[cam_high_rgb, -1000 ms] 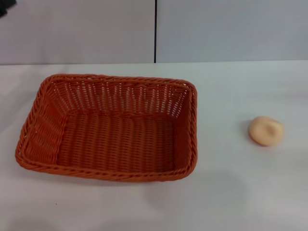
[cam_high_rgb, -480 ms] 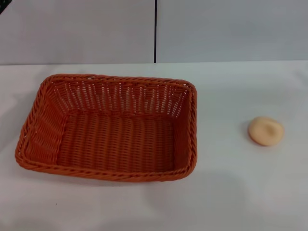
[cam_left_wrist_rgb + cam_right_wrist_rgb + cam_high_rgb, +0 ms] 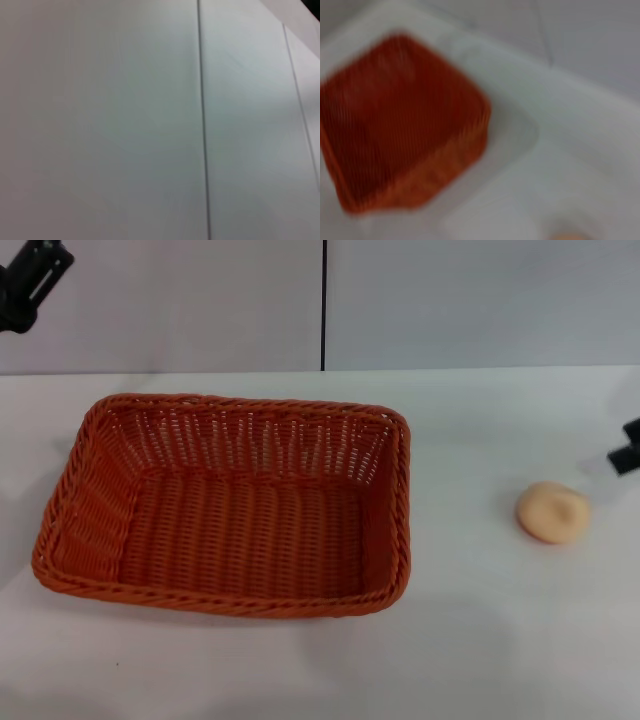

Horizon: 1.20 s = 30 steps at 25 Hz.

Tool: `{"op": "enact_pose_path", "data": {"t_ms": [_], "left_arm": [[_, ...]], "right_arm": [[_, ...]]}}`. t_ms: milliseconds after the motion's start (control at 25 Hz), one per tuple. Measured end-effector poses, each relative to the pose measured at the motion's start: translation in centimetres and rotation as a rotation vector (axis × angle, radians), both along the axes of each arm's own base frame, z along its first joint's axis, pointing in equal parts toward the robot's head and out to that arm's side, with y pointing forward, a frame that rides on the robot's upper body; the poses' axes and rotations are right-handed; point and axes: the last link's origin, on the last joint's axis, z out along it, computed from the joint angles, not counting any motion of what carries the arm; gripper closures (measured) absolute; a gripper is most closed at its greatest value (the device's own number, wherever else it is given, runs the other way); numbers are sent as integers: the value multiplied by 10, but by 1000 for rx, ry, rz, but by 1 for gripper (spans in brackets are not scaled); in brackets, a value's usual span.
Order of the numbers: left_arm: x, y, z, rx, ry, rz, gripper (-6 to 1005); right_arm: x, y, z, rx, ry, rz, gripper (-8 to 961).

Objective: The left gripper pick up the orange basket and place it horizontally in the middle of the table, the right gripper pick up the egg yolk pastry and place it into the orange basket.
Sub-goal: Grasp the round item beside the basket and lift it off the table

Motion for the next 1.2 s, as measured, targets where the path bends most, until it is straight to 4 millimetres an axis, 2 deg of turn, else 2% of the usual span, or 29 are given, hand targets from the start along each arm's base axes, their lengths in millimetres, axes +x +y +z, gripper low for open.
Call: {"op": "enact_pose_path", "data": {"t_ms": [240, 440, 600, 840, 1200], "left_arm": [[3, -2, -3, -16, -4, -23, 275], [3, -5, -5, -21, -17, -31, 275], [3, -6, -5, -25, -22, -30, 275], [2, -8, -7, -29, -34, -32, 275], [4, -7, -7, -31, -36, -38, 276]], "right_arm": [[-9, 1, -35, -88, -207, 60, 298], [-8, 9, -50, -77, -301, 89, 299], [-9, 12, -56, -65, -306, 103, 299], [-4, 15, -78, -75, -318, 118, 298], [1, 14, -98, -107, -315, 121, 376]]}}
